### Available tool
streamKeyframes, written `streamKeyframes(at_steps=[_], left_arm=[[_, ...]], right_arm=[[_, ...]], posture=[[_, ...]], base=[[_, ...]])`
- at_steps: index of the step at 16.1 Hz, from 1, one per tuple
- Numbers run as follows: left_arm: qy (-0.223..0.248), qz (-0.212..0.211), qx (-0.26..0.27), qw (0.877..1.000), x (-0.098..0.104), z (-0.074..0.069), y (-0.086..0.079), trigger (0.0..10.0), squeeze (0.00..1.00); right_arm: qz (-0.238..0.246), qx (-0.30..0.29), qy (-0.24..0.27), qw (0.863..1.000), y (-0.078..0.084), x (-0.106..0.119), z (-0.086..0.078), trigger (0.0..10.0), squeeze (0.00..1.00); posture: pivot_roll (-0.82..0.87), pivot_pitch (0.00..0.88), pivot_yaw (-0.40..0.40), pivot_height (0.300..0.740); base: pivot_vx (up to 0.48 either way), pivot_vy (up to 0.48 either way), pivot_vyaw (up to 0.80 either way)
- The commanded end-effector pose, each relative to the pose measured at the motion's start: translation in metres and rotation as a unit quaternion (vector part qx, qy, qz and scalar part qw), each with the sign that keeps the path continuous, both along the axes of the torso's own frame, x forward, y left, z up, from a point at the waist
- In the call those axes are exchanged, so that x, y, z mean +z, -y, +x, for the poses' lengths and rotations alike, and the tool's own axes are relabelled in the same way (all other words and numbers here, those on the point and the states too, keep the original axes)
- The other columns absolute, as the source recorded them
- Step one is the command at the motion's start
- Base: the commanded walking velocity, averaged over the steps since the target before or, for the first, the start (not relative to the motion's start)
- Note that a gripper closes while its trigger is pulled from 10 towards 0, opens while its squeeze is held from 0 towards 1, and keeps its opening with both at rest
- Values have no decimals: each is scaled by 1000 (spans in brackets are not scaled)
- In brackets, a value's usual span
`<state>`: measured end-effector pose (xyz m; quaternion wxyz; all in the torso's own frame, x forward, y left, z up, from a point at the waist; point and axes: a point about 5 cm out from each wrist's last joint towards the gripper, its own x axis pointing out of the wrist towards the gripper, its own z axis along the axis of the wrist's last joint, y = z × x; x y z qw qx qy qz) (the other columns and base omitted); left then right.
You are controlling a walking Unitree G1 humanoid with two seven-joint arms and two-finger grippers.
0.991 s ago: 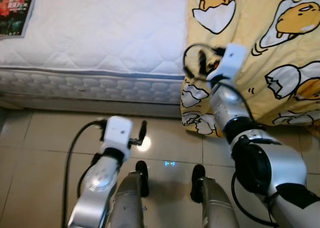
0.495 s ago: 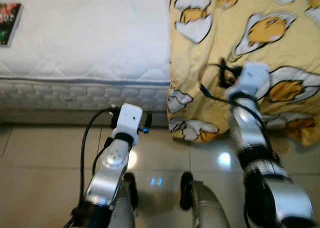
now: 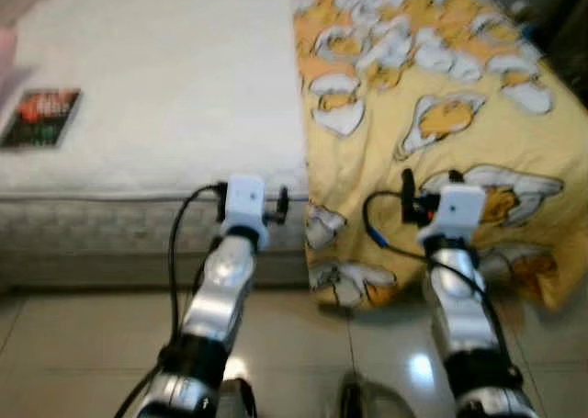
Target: Clean up the room
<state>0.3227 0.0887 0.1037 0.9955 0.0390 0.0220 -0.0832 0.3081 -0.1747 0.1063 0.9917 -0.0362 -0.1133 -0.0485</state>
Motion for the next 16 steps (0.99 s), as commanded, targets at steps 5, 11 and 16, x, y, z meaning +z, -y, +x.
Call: streamKeyframes(at_steps=[5,11,16], left_arm=[[-5,21,8,1000,-7,1,-4,10000,0],[6,68,-21,997,-10,-6,1,10000,0],[1,79,-15,997,-10,-17,-18,10000,0]], right_arm=[[6,17,-17,1000,-6,9,12,10000,0],[50,-13,-56,997,6,6,24,10000,0],[129,-31,-100,986,16,1,44,10000,0]], posture=[[-4,60,9,740],[22,79,9,740],[80,158,58,740]], base=[[476,0,0],[236,-210,0],[0,0,0]])
